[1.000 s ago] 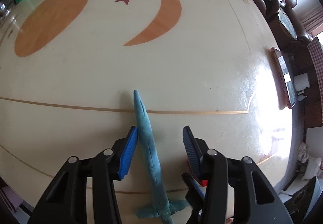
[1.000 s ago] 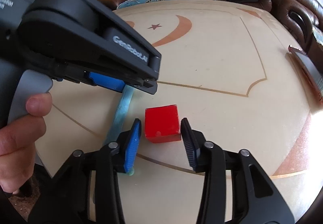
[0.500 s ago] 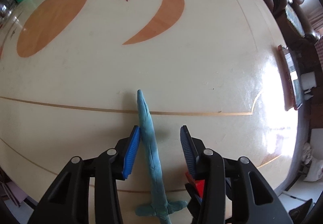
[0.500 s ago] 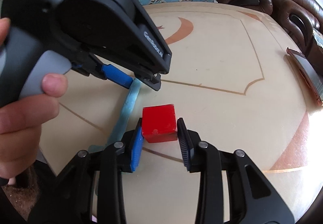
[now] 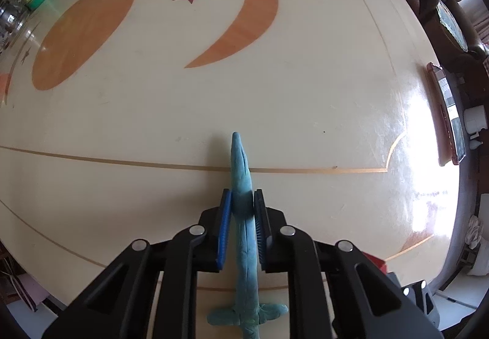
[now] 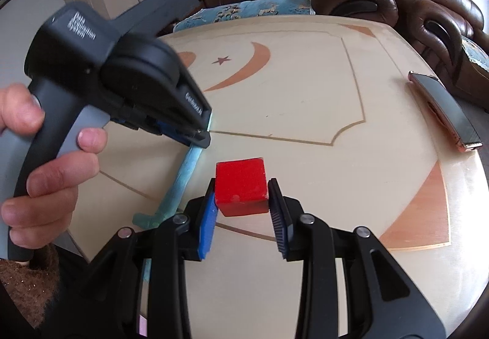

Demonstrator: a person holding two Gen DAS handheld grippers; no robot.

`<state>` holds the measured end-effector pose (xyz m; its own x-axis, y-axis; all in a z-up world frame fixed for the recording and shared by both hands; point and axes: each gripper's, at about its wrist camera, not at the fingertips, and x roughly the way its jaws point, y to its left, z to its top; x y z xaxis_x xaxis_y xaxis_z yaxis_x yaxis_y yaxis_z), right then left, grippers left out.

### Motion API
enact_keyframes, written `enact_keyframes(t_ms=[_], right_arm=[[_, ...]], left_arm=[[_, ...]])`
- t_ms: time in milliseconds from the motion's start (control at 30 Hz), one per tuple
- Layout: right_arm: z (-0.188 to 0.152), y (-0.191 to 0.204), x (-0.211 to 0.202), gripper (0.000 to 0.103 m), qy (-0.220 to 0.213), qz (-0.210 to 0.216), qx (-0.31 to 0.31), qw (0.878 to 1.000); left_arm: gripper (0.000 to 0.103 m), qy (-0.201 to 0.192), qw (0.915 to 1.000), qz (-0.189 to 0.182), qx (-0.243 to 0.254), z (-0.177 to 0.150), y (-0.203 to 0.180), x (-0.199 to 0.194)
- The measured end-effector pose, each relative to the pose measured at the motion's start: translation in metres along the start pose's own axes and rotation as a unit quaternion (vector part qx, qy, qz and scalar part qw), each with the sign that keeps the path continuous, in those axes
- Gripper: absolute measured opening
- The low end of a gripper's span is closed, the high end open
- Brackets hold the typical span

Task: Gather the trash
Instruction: 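Close the right tool on the red cube while the left tool grasps the teal sword, then lift the red cube and teal sword and carry them over the pink bin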

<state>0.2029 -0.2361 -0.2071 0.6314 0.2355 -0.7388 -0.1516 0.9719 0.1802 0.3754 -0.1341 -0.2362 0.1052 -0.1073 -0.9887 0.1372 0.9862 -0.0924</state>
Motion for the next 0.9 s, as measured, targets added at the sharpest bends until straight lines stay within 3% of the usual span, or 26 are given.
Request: enact_keyframes(t_ms=[100, 500, 733, 900], right_arm=[[0.0, -0.003, -0.002, 0.033, -0.001, 0.0, 0.002, 1.0], [0.0, 0.0, -0.01, 0.033, -0.012, -0.006, -0.002, 1.0], [0.001, 0.011, -0.032, 0.033, -0.035, -0.004, -0.014, 0.999], [0.003, 0.021, -0.043, 0.033, -0.047, -0.009, -0.026, 0.999]], left_arm=[[0.015, -0.001, 0.9999, -0.008, 0.006, -0.006, -0.003, -0.002], [0.015, -0.07, 0.9967, -0.033, 0.024, -0.045, 0.001, -0.05], [0.015, -0.136, 0.9885, -0.052, 0.042, -0.084, 0.021, -0.097], [0.015, -0.154, 0.9846, -0.07, 0.045, -0.105, 0.035, -0.118]])
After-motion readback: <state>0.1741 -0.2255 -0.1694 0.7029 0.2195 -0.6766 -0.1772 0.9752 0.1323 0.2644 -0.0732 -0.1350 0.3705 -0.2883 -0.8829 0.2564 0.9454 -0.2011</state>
